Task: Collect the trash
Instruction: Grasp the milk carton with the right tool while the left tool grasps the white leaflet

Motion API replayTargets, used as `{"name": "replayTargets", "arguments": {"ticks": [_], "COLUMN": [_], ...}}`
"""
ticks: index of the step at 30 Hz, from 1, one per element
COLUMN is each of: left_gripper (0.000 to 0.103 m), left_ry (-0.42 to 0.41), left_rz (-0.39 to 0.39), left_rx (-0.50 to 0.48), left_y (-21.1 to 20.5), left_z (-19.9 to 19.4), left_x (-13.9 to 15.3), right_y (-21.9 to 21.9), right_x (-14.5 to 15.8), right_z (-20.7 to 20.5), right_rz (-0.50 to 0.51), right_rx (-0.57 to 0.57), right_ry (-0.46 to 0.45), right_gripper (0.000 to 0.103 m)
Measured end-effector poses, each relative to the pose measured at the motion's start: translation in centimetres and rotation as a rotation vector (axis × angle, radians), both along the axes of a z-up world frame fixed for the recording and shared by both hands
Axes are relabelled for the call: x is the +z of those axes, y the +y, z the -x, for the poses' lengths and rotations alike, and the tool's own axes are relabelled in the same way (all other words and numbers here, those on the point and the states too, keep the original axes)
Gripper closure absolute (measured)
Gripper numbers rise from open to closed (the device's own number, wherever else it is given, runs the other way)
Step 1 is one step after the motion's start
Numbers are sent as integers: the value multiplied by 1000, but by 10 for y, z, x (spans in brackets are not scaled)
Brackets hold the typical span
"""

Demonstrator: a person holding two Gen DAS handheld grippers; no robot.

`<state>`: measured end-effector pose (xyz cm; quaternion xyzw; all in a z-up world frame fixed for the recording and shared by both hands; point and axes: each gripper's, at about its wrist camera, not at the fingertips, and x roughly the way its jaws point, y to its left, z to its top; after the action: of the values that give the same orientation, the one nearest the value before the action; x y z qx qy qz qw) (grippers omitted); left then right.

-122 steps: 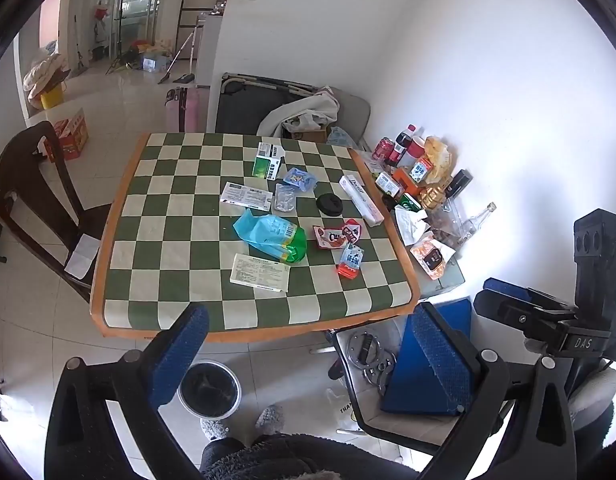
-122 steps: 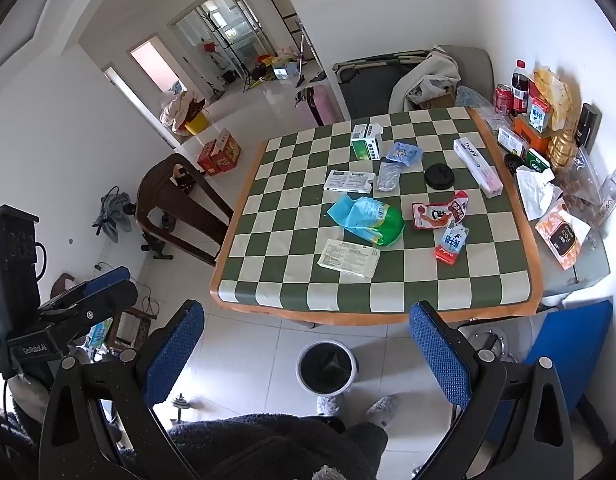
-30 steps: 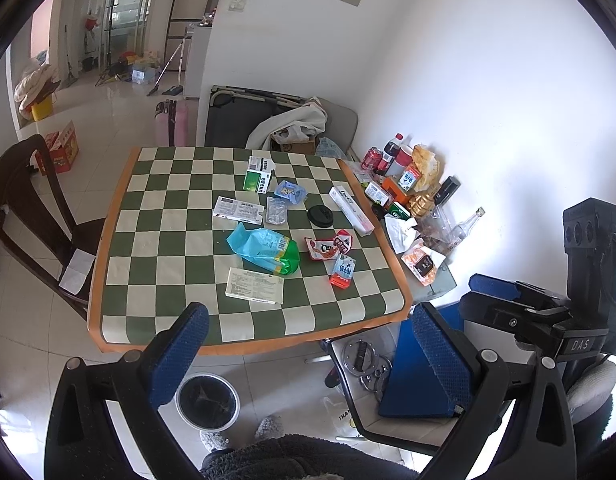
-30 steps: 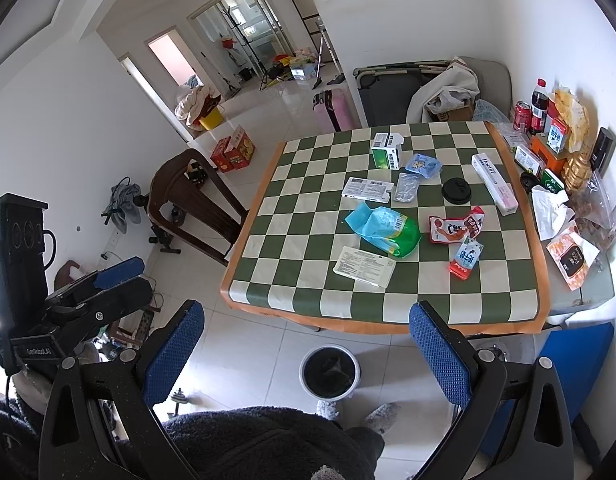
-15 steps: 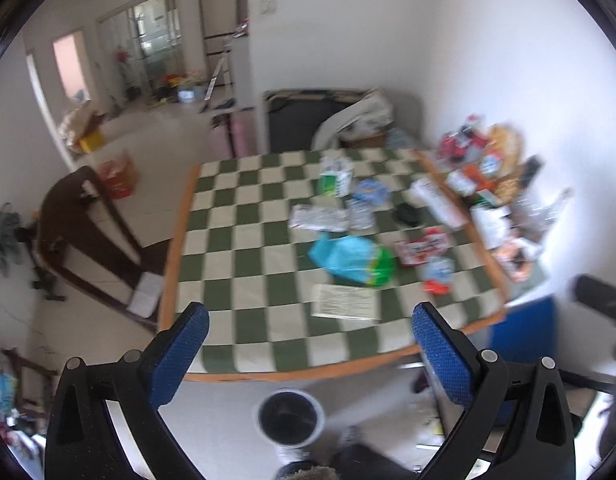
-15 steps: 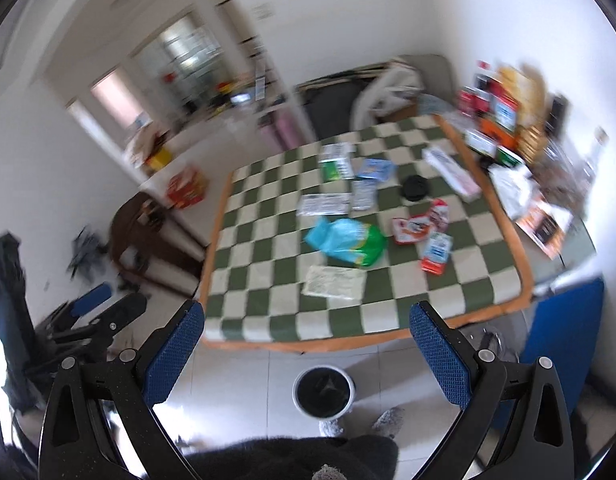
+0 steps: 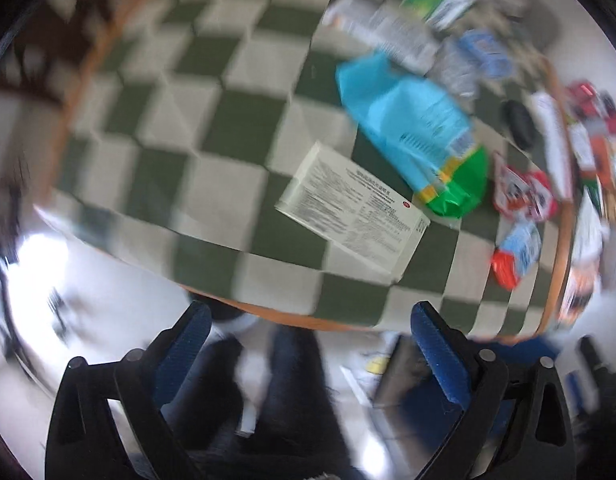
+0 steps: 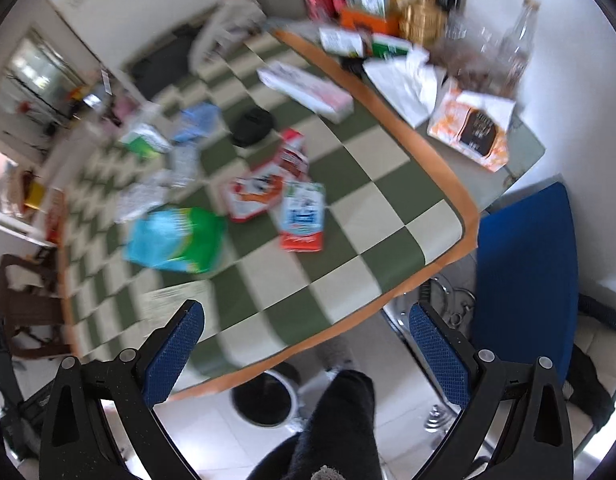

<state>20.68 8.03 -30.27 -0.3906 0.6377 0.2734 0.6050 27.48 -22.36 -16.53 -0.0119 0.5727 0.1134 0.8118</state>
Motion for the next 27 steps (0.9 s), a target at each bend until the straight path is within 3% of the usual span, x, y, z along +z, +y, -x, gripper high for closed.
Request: {"name": "replayTargets", "arguments": {"ticks": [4, 7, 11, 12, 13, 14, 15, 16, 20, 21, 23, 27], "left_gripper": [3, 3, 3, 10, 14, 16, 17, 17, 17, 17, 14, 17], "left_ry": [41, 64, 95, 107, 118, 128, 137, 150, 228, 263, 266, 210], "left_rz": [124, 193, 212, 198, 188, 181, 159, 128, -63, -104, -105, -44], "left_rx": [181, 313, 440, 452, 444, 421, 370, 308, -122, -185, -182, -33], "left_y": [9, 16, 22, 22, 21, 19, 16, 13, -16, -22, -24, -13], "left_z": [-29, -38, -38, -37, -37, -38, -40, -43, -61, -61, -52, -40], "left_x": [-52, -79, -95, -96, -96, -95, -92, -88, -78, -80, -86, -96], "right_y": [11, 25, 44, 47, 50, 53, 55, 57, 60, 62, 66, 73], "right_x": [-66, -109, -144, -152, -157, -161, -164, -168, -169, -168, -168, -173], "right_z": [-59, -98, -123, -127, -130, -132, -134, -134, -127, -124, -116, -106], "right_rz": [31, 48, 84, 75, 65, 74, 80, 81, 115, 129, 150, 173], "right_rx": [-41, -57, -50, -43, -38, -28, -13, 5, 100, 134, 199, 237], "right_ry": [93, 156, 197, 212, 219, 223, 227, 235, 256, 261, 276, 283], "right_gripper": [2, 10, 17, 19, 23, 36, 47, 51, 51, 51, 50, 43]}}
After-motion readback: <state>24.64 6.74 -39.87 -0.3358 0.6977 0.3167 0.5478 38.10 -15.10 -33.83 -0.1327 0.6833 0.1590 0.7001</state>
